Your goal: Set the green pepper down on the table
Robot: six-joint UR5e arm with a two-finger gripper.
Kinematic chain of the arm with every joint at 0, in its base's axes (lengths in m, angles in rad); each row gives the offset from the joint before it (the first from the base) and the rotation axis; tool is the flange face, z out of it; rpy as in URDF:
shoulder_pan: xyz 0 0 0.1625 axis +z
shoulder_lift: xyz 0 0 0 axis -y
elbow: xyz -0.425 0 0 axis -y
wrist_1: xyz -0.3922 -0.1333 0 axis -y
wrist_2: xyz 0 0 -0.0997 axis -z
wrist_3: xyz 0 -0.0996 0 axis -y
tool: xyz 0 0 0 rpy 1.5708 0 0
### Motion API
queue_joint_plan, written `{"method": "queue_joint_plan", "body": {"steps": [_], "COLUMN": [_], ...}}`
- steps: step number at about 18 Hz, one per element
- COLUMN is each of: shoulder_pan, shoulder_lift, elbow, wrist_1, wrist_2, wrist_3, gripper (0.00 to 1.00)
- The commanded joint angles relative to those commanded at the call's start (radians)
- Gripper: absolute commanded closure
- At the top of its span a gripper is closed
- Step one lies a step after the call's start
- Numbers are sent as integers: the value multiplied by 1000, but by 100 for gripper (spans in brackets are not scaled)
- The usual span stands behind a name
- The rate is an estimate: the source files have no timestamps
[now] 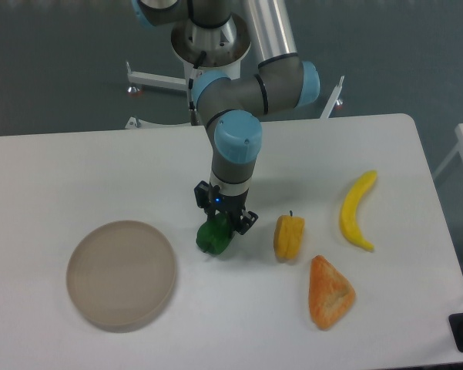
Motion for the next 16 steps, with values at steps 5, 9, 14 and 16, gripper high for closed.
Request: {"method": "queue_joint_plan", "body": {"steps": [5,9,14,16], "shoulder_pan": [3,8,44,77], "shoulder_lift": [2,9,17,21], "elbow": [8,12,32,35], "wrist_1": [-2,-2,-5,-3], "wrist_2": [0,2,6,2], "wrist_3": [-6,-2,6,6], "gripper": [9,0,0,0]}}
